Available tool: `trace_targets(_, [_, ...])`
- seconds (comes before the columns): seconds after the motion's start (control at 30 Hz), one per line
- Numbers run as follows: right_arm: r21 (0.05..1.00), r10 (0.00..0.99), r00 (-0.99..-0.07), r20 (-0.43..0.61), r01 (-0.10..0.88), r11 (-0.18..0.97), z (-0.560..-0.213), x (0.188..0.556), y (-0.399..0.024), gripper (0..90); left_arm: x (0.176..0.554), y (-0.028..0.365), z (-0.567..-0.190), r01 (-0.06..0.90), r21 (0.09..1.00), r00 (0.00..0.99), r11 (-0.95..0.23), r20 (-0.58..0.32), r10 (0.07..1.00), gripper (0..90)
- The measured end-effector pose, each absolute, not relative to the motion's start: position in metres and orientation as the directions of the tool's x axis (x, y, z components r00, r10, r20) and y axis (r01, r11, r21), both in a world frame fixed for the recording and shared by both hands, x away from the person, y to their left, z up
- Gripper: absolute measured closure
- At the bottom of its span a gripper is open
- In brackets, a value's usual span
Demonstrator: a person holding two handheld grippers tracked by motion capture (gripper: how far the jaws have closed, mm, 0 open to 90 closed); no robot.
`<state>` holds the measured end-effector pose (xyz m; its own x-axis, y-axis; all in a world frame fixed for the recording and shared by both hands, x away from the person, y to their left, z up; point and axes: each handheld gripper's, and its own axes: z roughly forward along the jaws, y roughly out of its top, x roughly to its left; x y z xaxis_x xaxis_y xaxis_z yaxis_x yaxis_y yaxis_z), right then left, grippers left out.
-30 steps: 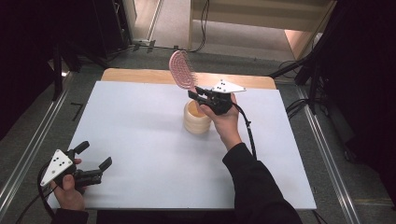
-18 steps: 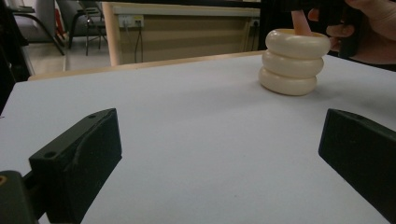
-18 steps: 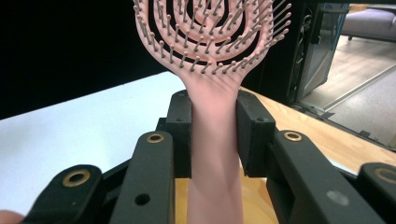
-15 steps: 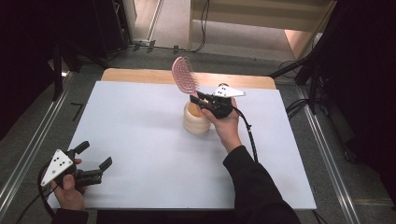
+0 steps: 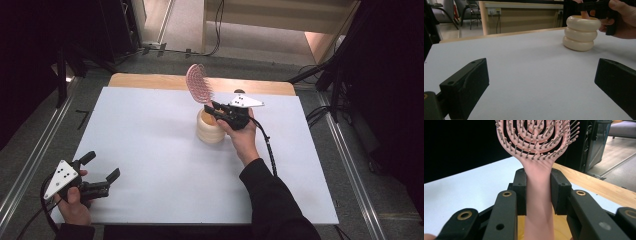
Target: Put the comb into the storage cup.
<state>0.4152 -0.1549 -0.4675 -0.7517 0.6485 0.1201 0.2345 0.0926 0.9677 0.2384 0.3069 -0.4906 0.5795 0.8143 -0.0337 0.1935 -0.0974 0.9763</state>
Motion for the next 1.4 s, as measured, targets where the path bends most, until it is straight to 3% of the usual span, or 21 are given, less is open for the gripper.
trace_targets(0.53, [0.958, 0.671, -0.734, 0.108, 0.256, 0.126, -0.467, 0.404, -0.158, 66.6, 0.238, 0.307, -0.490, 0.193, 0.976, 0.579, -0.099, -0.032, 0.814, 0.1])
trace_targets(0.63, [0.955, 0.684, -0.722, 0.103, 0.264, 0.134, -0.466, 0.401, -0.159, 53.0, 0.238, 0.307, -0.490, 0.193, 0.976, 0.580, -0.099, -0.032, 0.814, 0.2])
trace_targets(0.7, [0.953, 0.680, -0.725, 0.115, 0.273, 0.130, -0.466, 0.399, -0.162, 50.8, 0.238, 0.307, -0.490, 0.193, 0.976, 0.580, -0.101, -0.031, 0.814, 0.1])
trace_targets(0.83, [0.948, 0.670, -0.724, 0.164, 0.303, 0.096, -0.462, 0.397, -0.168, 30.0, 0.238, 0.307, -0.490, 0.192, 0.976, 0.580, -0.101, -0.030, 0.814, 0.1])
trace_targets(1.07, [0.943, 0.679, -0.719, 0.151, 0.310, 0.119, -0.462, 0.388, -0.175, 0.0, 0.238, 0.307, -0.490, 0.193, 0.976, 0.580, -0.102, -0.030, 0.814, 0.1])
trace_targets(1.4, [0.951, 0.711, -0.686, 0.152, 0.298, 0.085, -0.464, 0.371, -0.193, 0.0, 0.238, 0.306, -0.490, 0.191, 0.976, 0.582, -0.103, -0.028, 0.813, 0.1])
